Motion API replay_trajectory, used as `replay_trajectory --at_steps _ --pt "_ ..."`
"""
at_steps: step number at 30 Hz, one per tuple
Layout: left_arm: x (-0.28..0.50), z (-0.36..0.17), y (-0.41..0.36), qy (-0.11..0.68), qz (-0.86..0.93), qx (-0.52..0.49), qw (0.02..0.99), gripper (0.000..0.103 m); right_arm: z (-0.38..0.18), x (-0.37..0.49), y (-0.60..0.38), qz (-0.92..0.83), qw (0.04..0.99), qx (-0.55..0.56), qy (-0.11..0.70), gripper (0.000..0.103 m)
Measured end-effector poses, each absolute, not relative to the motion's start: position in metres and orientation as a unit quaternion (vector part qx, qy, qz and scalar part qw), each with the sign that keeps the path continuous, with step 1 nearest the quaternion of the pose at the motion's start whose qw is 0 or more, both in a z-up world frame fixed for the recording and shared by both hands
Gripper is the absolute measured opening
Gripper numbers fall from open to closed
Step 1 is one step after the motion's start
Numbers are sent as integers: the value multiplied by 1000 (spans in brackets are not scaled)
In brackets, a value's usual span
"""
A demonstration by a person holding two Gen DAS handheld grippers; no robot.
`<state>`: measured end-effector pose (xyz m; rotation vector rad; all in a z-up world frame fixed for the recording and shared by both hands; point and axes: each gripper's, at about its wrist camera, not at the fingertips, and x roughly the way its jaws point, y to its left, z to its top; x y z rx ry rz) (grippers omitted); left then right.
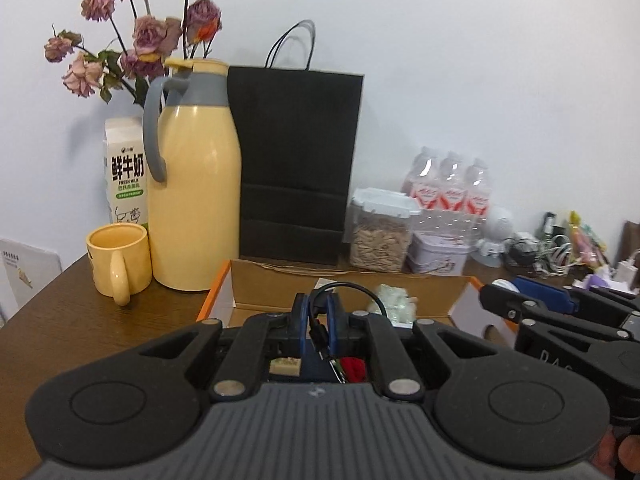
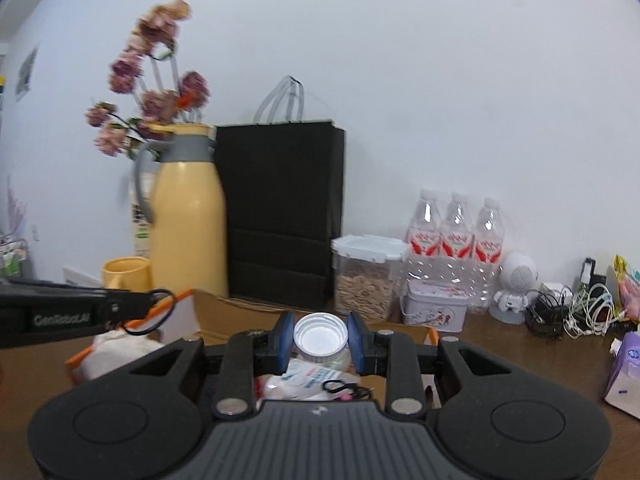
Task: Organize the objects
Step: 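Carry the white cap and black cable into the box and open both grippers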
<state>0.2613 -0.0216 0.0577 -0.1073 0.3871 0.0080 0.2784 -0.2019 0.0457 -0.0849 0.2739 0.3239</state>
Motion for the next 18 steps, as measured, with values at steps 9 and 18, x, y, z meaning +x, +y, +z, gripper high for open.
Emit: replay_trajectory --at_steps 9,18 --pt "293 23 -20 232 23 -42 972 10 12 316 -218 126 977 -21 173 27" --pt "282 28 -22 210 32 -30 977 13 8 308 -217 139 973 -26 182 29"
